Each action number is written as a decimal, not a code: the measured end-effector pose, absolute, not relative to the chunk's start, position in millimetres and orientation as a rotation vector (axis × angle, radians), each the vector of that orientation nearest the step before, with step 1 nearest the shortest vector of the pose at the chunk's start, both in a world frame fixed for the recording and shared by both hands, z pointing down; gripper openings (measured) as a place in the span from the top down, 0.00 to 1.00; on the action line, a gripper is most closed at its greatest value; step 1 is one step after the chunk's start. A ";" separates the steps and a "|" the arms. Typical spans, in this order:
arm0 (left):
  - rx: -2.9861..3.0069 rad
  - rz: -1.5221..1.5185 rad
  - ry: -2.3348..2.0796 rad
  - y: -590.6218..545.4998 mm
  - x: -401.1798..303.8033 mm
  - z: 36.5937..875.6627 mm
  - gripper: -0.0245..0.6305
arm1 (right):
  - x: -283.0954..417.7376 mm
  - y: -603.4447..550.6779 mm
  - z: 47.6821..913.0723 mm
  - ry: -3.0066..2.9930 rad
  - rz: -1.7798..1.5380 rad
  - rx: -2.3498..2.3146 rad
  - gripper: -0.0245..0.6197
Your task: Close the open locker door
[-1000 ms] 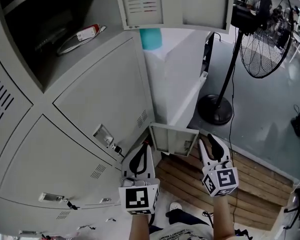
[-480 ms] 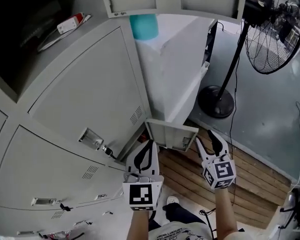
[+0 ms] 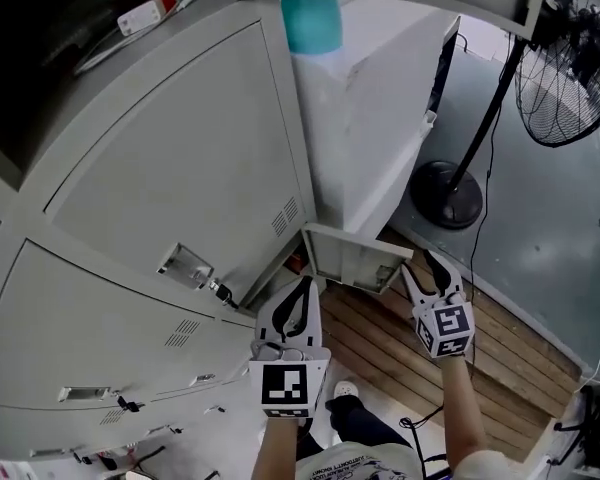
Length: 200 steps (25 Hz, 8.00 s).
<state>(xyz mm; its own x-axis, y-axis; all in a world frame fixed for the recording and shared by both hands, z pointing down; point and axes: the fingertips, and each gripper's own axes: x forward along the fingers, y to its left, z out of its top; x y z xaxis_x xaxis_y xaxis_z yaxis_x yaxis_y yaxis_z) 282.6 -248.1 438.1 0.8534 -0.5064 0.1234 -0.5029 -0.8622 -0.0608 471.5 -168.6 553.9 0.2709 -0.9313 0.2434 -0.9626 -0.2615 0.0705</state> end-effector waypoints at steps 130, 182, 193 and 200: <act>-2.717 -0.141 1.539 -296.7 -44.3 417.9 0.96 | 122.9 -328.4 624.6 -2.276 0.333 1.621 0.89; -2.843 0.003 1.193 -282.5 9.6 379.0 0.96 | 186.3 -240.2 407.7 -2.109 -0.079 2.276 0.92; -2.858 0.052 1.113 -274.5 21.9 363.2 0.96 | 189.5 -209.1 374.6 -2.051 -0.142 2.416 0.92; -2.869 0.072 1.081 -269.7 29.3 356.9 0.96 | 192.7 -197.8 368.6 -2.023 -0.137 2.464 0.92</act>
